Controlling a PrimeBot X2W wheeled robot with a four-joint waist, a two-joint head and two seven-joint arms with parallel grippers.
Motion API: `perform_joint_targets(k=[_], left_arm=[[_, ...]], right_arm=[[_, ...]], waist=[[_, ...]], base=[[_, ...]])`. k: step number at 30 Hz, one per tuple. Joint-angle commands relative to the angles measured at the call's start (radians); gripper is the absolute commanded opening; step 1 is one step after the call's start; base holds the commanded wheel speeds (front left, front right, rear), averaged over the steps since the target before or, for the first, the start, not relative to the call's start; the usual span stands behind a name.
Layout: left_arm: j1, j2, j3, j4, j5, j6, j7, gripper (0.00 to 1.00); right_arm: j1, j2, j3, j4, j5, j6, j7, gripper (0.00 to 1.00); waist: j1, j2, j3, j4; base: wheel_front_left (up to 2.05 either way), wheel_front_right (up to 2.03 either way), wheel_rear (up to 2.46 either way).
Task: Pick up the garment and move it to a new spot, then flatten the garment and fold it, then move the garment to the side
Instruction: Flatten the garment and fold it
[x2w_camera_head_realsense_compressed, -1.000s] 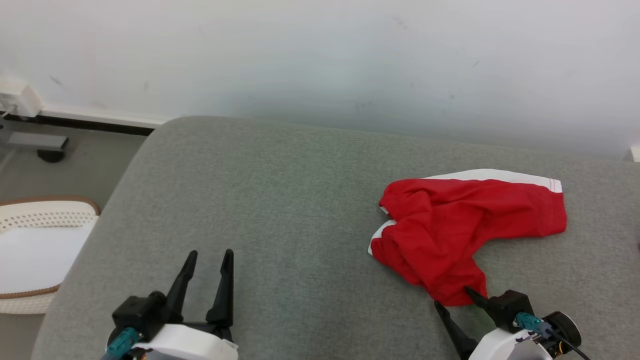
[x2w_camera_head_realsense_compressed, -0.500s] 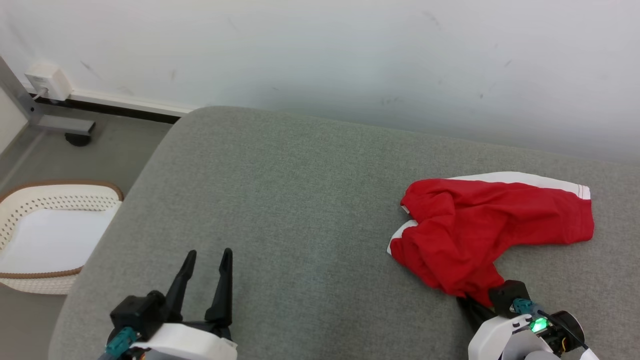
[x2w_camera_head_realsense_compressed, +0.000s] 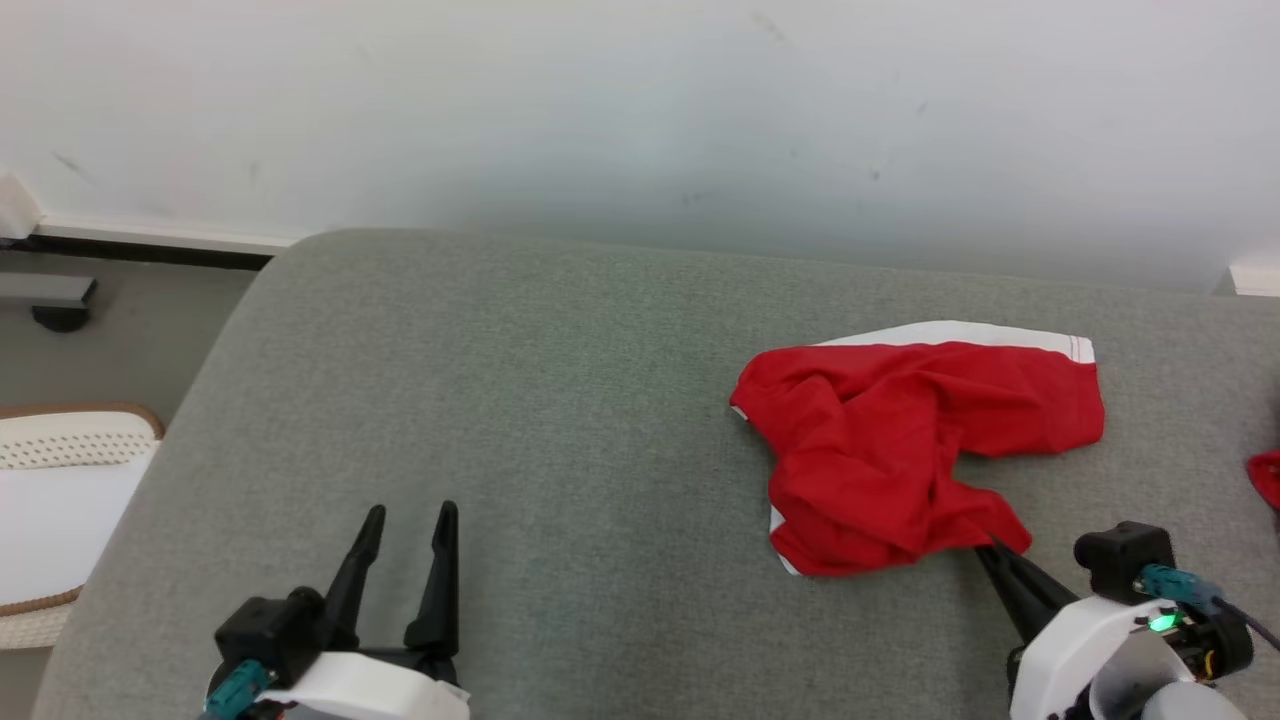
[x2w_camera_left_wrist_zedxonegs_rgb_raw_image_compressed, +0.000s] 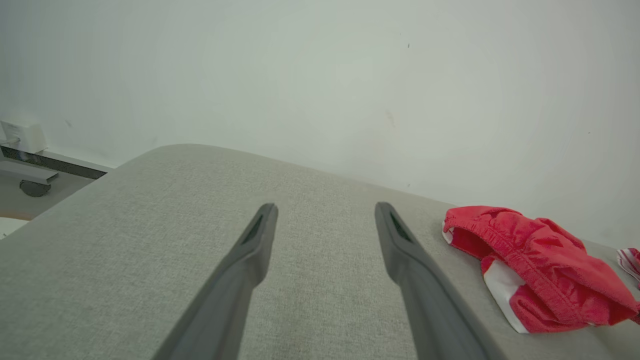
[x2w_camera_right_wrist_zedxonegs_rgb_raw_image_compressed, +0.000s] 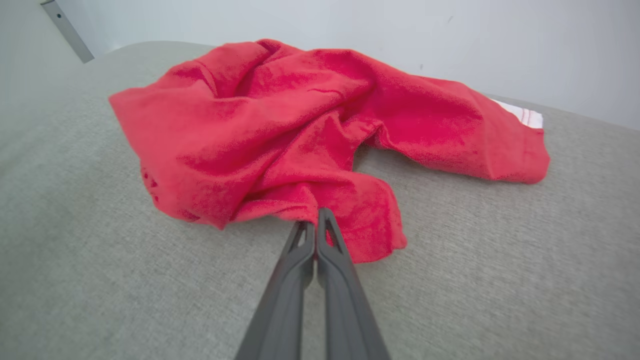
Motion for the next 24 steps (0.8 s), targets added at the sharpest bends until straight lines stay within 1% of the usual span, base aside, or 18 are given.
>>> perform_joint_targets(k=[1,5,8,11,13,14,15,16,17,20,22,24], left_arm=[[0.011,0.004,-0.001,-0.001,0.001,-0.002,0.000,1.00],[0.010,0.004,-0.002,0.001,0.008,-0.002,0.000,1.00],[0.004,0.004,0.000,0.000,0.014,-0.004,0.000,1.00],[0.000,0.004,0.004,0.000,0.022,-0.006,0.000,1.00],[-0.003,0.004,0.005,0.003,0.025,-0.008,0.000,1.00],[-0.004,0.004,0.003,0.005,0.026,-0.008,0.000,1.00],[-0.006,0.004,0.001,0.006,0.026,-0.009,0.000,1.00],[-0.008,0.004,-0.002,0.008,0.024,-0.009,0.000,1.00],[-0.010,0.004,-0.004,0.009,0.023,-0.010,0.000,1.00],[-0.015,0.004,-0.011,0.014,0.019,-0.011,0.000,1.00],[-0.016,0.004,-0.010,0.016,0.019,-0.012,0.000,1.00],[-0.015,0.004,-0.006,0.018,0.022,-0.011,0.000,1.00]], right_arm=[[0.025,-0.028,0.000,-0.052,0.033,-0.003,0.027,0.00],[0.113,-0.150,-0.025,-0.252,0.135,-0.003,0.159,0.00],[0.175,-0.217,-0.080,-0.362,0.174,-0.003,0.247,0.00],[0.243,-0.246,-0.155,-0.435,0.181,-0.003,0.329,0.00],[0.280,-0.258,-0.204,-0.461,0.151,-0.003,0.375,0.00],[0.294,-0.254,-0.225,-0.466,0.133,-0.003,0.393,0.00],[0.312,-0.240,-0.237,-0.466,0.123,-0.002,0.412,0.07],[0.325,-0.221,-0.252,-0.466,0.109,-0.002,0.423,0.57],[0.330,-0.207,-0.271,-0.462,0.090,-0.003,0.425,1.00],[0.346,-0.168,-0.304,-0.446,0.029,-0.003,0.420,1.00],[0.338,-0.134,-0.328,-0.463,0.007,-0.002,0.399,1.00],[0.331,-0.120,-0.350,-0.487,-0.020,-0.003,0.375,1.00]], waist=[[0.0000,-0.0001,0.001,-0.021],[0.0000,-0.0001,0.007,-0.054],[0.0000,-0.0001,0.013,-0.072],[0.0000,-0.0001,0.017,-0.084],[0.0000,-0.0001,0.021,-0.089],[0.0000,-0.0001,0.023,-0.091],[0.0000,-0.0001,0.025,-0.092],[0.0000,-0.0001,0.026,-0.093],[0.0000,-0.0001,0.026,-0.093],[0.0000,-0.0001,0.026,-0.091],[0.0000,-0.0001,0.024,-0.091],[0.0000,-0.0001,0.021,-0.091]], base=[[0.00,0.00,0.00],[0.00,0.00,0.00],[0.00,0.00,0.00],[0.00,0.00,0.00],[0.00,0.00,0.00],[0.00,0.00,0.00],[0.00,0.00,0.00],[0.00,0.00,0.00],[0.00,0.00,0.00],[0.00,0.00,0.00],[0.00,0.00,0.00],[0.00,0.00,0.00]])
